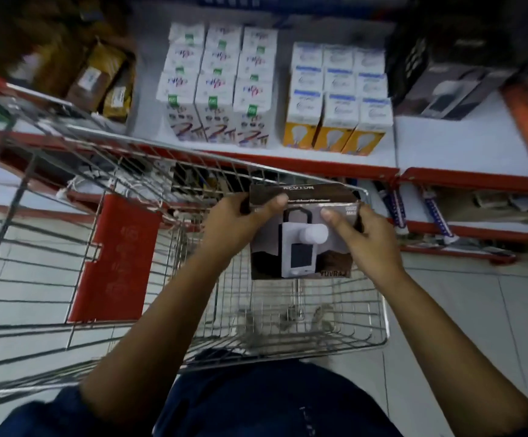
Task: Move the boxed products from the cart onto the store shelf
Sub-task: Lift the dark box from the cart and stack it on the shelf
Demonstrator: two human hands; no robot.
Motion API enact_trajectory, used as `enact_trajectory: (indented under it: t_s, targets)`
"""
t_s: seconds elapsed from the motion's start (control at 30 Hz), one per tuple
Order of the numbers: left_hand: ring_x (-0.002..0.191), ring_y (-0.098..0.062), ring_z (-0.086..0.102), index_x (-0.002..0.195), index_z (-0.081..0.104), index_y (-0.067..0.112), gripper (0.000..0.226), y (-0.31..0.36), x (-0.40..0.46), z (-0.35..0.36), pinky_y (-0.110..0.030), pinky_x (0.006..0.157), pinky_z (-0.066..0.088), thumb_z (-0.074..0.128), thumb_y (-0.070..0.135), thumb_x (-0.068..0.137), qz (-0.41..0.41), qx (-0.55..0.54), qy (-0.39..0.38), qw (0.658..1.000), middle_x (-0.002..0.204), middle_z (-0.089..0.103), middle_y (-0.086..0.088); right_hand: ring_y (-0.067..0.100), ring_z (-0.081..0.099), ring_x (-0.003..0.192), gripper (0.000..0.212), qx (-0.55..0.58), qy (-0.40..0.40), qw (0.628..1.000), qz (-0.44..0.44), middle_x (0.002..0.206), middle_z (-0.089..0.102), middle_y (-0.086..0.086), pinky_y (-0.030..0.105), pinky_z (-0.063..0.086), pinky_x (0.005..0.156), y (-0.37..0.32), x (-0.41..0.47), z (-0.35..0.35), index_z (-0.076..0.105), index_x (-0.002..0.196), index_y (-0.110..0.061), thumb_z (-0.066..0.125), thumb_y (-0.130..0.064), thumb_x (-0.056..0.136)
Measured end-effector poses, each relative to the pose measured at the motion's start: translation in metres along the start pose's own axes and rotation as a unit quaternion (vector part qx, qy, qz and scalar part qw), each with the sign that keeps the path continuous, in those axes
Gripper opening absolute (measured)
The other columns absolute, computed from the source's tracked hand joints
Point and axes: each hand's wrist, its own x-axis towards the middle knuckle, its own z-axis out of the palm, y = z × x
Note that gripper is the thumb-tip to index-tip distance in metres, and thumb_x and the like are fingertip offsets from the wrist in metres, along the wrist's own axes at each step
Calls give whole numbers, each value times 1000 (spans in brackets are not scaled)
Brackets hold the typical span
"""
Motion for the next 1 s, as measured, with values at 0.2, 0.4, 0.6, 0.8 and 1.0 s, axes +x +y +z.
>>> enact_trajectory:
  t_s: [0.2, 0.4, 0.6, 0.8, 1.0]
  targets:
    - [90, -1, 68, 110, 66, 27, 54, 65, -10, 41, -25, 78, 59, 84, 48, 64, 105, 26, 33, 994, 103, 74, 8, 0, 63, 76, 37, -4, 97, 995, -23, 79, 68, -13, 22, 46, 63, -7, 15, -72, 68, 95, -24, 64, -58, 80]
    - [93, -9, 70, 112, 66, 21, 60, 118, -4, 102, -36, 81, 60, 83, 50, 63, 176, 26, 83, 980, 103, 75, 4, -12, 62, 79, 35, 11, 142, 988, -62, 82, 67, -22, 9, 47, 66, 8, 29, -141, 69, 102, -27, 65, -55, 81]
    - [91, -11, 68, 112, 64, 16, 63, 166, 11, 168, -30, 79, 58, 85, 47, 62, 208, 70, 110, 969, 103, 74, 2, 5, 69, 86, 44, 13, 169, 981, -91, 97, 75, -8, 31, 57, 76, 42, 58, -206, 67, 111, -22, 67, -54, 80]
    - [93, -17, 67, 108, 64, 16, 59, 198, 50, 218, -30, 78, 55, 89, 39, 59, 189, 114, 120, 968, 103, 74, 0, 8, 71, 91, 51, 14, 162, 982, -98, 101, 75, -7, 41, 59, 81, 78, 105, -244, 66, 114, -24, 71, -55, 75]
    - [92, -21, 68, 110, 59, 13, 57, 197, 88, 251, -33, 74, 57, 88, 29, 63, 152, 109, 138, 973, 104, 73, -4, 5, 69, 92, 49, 27, 145, 984, -95, 101, 75, -6, 22, 55, 85, 96, 145, -247, 64, 120, -19, 77, -38, 76]
